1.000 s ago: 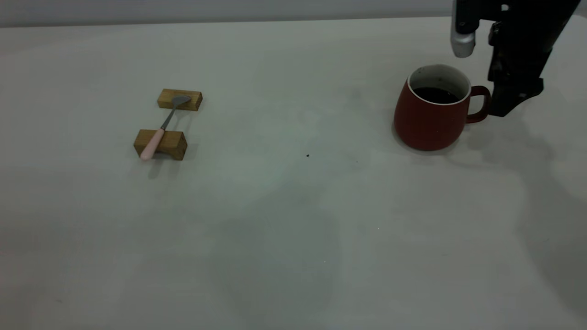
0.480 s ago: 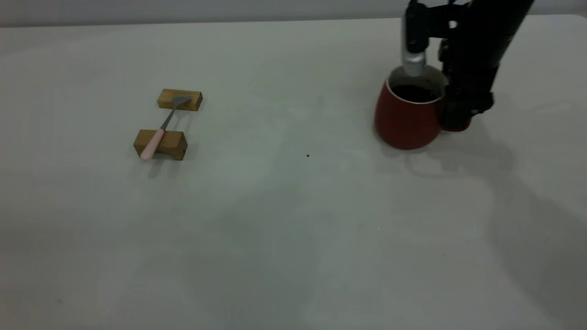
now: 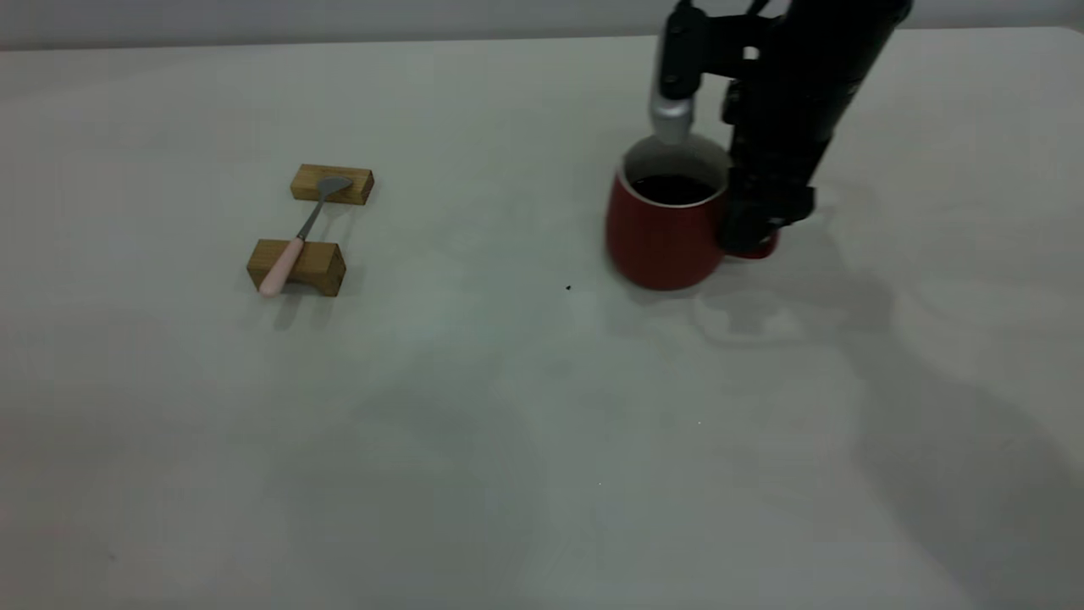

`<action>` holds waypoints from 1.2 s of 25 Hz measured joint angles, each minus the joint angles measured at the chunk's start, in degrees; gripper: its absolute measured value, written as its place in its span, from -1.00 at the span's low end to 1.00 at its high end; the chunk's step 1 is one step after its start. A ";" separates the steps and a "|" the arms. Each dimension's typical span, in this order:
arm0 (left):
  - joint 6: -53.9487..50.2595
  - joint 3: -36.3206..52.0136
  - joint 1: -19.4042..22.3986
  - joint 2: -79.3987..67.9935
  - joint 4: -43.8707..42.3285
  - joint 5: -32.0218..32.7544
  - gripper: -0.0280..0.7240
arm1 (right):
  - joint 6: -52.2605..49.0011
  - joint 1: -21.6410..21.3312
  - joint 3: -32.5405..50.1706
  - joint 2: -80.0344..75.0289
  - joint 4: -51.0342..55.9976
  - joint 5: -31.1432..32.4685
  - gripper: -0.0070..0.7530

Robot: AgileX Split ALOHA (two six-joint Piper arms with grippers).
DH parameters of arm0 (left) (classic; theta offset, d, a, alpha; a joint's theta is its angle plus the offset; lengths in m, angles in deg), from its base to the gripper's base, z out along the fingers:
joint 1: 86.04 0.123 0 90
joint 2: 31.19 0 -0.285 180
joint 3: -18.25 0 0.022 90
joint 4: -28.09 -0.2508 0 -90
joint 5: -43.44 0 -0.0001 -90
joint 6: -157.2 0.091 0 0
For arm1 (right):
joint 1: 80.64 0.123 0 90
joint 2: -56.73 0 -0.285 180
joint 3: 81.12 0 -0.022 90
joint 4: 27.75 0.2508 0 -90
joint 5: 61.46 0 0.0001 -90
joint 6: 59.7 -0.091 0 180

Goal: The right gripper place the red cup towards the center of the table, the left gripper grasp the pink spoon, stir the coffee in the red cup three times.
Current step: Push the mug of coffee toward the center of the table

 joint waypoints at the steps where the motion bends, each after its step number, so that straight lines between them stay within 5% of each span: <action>1: 0.00 0.00 0.00 0.00 0.00 0.00 0.35 | 0.00 0.59 0.00 -0.02 0.83 -0.28 0.74; 13: 0.00 0.00 0.00 0.00 0.00 0.00 0.35 | 0.00 6.60 0.00 -0.18 8.19 -2.95 0.68; 21: 0.00 0.00 0.00 0.00 0.00 0.00 0.35 | -6.94 6.74 0.00 -0.19 10.38 -2.48 0.66; 30: 0.00 0.00 0.00 0.00 0.00 0.00 0.35 | -22.13 6.09 0.00 6.95 7.99 6.79 0.63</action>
